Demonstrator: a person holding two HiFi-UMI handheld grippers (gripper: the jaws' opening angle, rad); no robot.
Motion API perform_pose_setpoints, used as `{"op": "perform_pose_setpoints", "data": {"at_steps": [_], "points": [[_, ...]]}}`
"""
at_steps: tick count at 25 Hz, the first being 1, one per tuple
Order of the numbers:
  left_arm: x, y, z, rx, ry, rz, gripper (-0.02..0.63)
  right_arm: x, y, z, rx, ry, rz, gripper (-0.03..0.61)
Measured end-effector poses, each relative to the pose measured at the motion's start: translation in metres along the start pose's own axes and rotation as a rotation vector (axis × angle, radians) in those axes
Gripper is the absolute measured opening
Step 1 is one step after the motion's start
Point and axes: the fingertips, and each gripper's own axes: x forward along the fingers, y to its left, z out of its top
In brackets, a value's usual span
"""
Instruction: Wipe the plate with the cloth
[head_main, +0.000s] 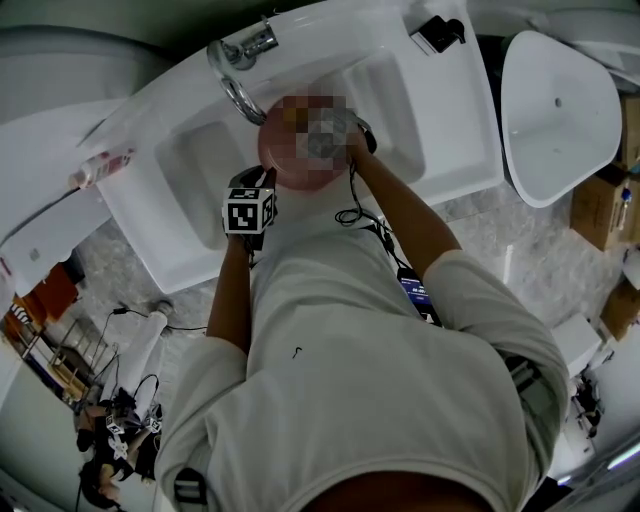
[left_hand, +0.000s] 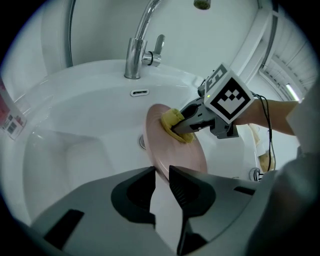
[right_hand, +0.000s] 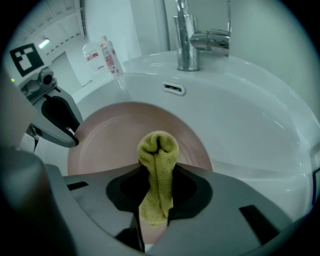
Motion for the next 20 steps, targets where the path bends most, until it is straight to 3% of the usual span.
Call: {"op": "perform_pose_setpoints", "data": {"at_steps": [7, 10, 14, 20], "points": [[0.021, 0.004, 0.000, -0.076, 0.015, 0.049, 0.091, -0.005, 0.054, 0.001, -0.157, -0.082, 0.238, 0.092], [0.035, 0.008, -0.001, -0.115, 0.027, 0.072, 0.084, -0.018, 0.059, -0.009, -0.104, -0.109, 0.274, 0.090], [0.050, 0.015, -0.004, -0.163, 0.053, 0.123, 0.078, -0.038, 0.048, -0.014, 0.041, -0.185, 0.294, 0.089], [0.065, 0.021, -0.012, -0.216, 0.076, 0.174, 0.077, -0.056, 0.029, -0.025, 0.126, -0.240, 0.240, 0.089]]}}
